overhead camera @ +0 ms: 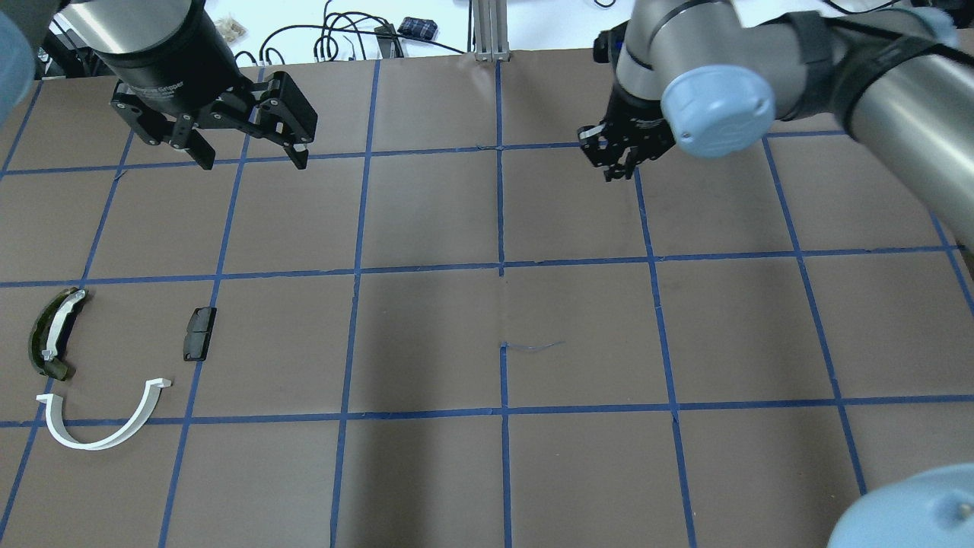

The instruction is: Place bearing gear from tray to pile

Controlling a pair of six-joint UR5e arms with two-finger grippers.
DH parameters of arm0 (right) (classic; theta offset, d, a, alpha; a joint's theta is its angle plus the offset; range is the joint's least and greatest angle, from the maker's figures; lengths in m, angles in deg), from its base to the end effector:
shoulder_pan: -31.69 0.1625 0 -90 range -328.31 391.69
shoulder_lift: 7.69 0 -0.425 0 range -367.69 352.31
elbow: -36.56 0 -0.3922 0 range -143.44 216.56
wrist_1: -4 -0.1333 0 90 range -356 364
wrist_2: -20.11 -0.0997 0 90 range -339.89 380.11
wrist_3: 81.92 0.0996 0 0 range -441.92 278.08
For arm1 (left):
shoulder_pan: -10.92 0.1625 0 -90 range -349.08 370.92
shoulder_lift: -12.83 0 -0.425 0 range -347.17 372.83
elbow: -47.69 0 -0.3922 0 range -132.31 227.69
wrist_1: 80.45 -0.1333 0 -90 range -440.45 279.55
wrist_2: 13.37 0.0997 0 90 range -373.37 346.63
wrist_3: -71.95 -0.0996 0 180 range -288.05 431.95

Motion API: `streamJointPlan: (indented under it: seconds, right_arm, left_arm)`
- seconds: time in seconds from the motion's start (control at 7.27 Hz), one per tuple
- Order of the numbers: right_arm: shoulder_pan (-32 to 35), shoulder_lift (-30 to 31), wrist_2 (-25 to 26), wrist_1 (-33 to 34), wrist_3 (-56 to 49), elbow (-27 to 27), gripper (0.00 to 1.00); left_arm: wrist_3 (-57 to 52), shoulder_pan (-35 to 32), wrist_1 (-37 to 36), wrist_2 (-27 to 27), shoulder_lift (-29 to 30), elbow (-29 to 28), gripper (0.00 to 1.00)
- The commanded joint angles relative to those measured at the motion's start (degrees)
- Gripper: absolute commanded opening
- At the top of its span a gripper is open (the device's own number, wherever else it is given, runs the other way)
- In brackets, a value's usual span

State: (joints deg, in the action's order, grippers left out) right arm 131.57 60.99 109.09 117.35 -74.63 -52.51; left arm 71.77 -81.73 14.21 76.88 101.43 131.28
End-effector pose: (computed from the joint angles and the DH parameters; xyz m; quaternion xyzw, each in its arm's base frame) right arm 0.2406 -0.5944 0.3275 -0.0228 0.9994 -0.0242 0.0127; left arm -0.1551 -0.4765 0.5467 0.0246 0.9993 -0.0275 0.0016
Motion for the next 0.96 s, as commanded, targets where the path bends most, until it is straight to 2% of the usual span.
streamJointPlan:
  seconds: [0.0,0.28,0.41,0.55,0.69,0.83]
  right_arm:
    - [8.2,-6.7,-0.4,7.6,10.1,-0.8,0.13]
    - [9.4,-8.2,-0.5,7.9,10.4,-3.0,0.23]
    - [9.8,-8.2,-1.8,8.9,10.7,-3.9,0.24]
    - [9.9,-8.8,-6.0,9.3,10.7,-4.2,0.24]
    - [10.0,-9.9,-7.8,9.3,10.7,-4.1,0.24]
    - [10.4,-9.7,-7.3,9.4,10.7,-4.0,0.38]
  left_arm:
    - [0.0,0.0,0.0,0.1,0.0,0.0,1.00]
    - [0.0,-0.1,0.0,0.2,-0.1,0.1,1.00]
    - [0.0,-0.1,0.0,0.3,-0.1,0.1,1.00]
    - [0.0,-0.1,0.0,0.2,0.0,0.1,1.00]
    - [0.0,-0.1,0.0,0.1,0.2,0.1,1.00]
    - [0.0,-0.1,0.0,0.2,0.0,0.1,1.00]
